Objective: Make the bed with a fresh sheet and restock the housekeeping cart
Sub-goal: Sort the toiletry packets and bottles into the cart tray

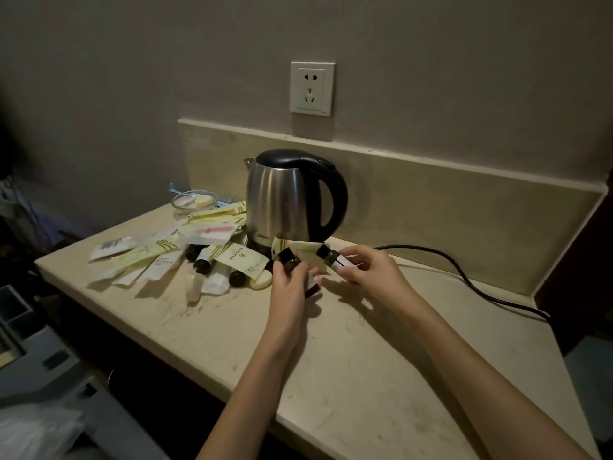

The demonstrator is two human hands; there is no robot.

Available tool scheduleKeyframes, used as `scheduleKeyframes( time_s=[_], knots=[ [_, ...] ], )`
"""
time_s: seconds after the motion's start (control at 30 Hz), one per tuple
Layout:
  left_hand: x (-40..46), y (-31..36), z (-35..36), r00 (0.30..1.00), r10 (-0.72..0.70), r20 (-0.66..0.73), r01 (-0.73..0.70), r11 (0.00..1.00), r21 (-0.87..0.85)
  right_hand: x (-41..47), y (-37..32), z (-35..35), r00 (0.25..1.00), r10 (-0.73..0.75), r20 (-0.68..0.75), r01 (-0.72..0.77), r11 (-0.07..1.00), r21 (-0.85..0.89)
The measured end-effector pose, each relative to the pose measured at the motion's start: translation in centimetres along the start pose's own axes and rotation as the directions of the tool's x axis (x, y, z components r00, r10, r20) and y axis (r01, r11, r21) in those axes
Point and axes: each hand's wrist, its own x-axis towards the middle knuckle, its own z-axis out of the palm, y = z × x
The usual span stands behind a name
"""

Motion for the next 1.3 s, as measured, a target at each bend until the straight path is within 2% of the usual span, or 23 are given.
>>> scheduleKeyframes(
  time_s=[0.1,0.17,0.23,0.3,0.4,0.47,0.53,0.63,0.7,0.77,0.83,0.9,1.07,1.2,1.23,1.3],
  knots=[
    [0.2,-0.1,0.2,0.998,-0.062,0.027,0.065,0.989,-0.135,-1.1,-1.5,0.5,0.999,-0.017,0.038,0.011,0.99,0.142],
    [0.0,0.2,0.2,0.991,-0.115,0.066,0.13,0.942,-0.308,-1.3,-2.2,1.5,0.999,-0.025,0.032,0.019,0.986,0.166],
    [-0.1,0.6,-0.5,0.991,-0.111,0.074,0.131,0.914,-0.385,-1.3,-2.6,2.7,0.997,-0.062,0.036,0.056,0.989,0.138],
    [-0.4,0.9,-1.9,0.997,-0.072,0.022,0.076,0.943,-0.325,-1.1,-2.9,3.9,0.993,-0.109,0.056,0.105,0.992,0.065],
    [-0.6,1.0,-4.7,0.995,-0.057,-0.081,0.035,0.968,-0.247,-0.3,-2.3,5.8,0.995,-0.084,0.049,0.085,0.996,-0.019],
    [-0.8,1.4,-6.3,0.991,-0.072,-0.114,0.049,0.98,-0.193,0.3,-1.7,6.8,0.996,-0.085,-0.004,0.084,0.984,-0.156],
    [-0.9,1.6,-7.5,0.99,-0.085,-0.116,0.068,0.987,-0.143,0.5,-1.4,7.7,0.997,-0.079,0.006,0.078,0.959,-0.273],
    [-1.0,2.0,-7.8,0.984,-0.14,-0.109,0.125,0.983,-0.133,0.2,-1.5,8.5,0.997,-0.072,0.036,0.08,0.948,-0.307],
    [-1.0,2.2,-7.8,0.977,-0.194,-0.093,0.17,0.962,-0.214,-0.1,-1.4,8.5,0.997,-0.08,-0.005,0.076,0.965,-0.251],
    [-0.9,2.2,-7.7,0.973,-0.224,-0.058,0.202,0.944,-0.261,-0.5,-1.5,8.0,0.998,-0.041,-0.047,0.036,0.995,-0.094],
    [-0.9,2.3,-7.4,0.971,-0.239,-0.014,0.227,0.937,-0.265,-1.0,-1.9,7.4,0.999,0.017,-0.036,-0.015,0.998,0.066],
    [-1.0,2.7,-6.7,0.965,-0.258,0.05,0.261,0.913,-0.315,-1.5,-2.4,7.2,1.0,0.023,-0.005,-0.022,0.991,0.135],
    [-1.1,3.2,-6.0,0.949,-0.27,0.161,0.314,0.838,-0.446,-1.6,-3.2,6.3,0.995,-0.068,0.078,0.066,0.997,0.034],
    [-1.6,3.5,-7.6,0.955,-0.265,0.133,0.295,0.813,-0.501,-0.4,-2.9,6.2,0.985,-0.167,-0.044,0.151,0.958,-0.243],
    [-1.7,3.7,-8.0,0.956,-0.264,0.127,0.292,0.812,-0.505,-0.1,-2.9,6.4,0.983,-0.18,-0.038,0.16,0.939,-0.304],
    [-1.9,4.0,-9.0,0.96,-0.262,0.1,0.276,0.822,-0.499,0.3,-2.7,6.9,0.989,-0.134,0.068,0.15,0.903,-0.402]
  ],
)
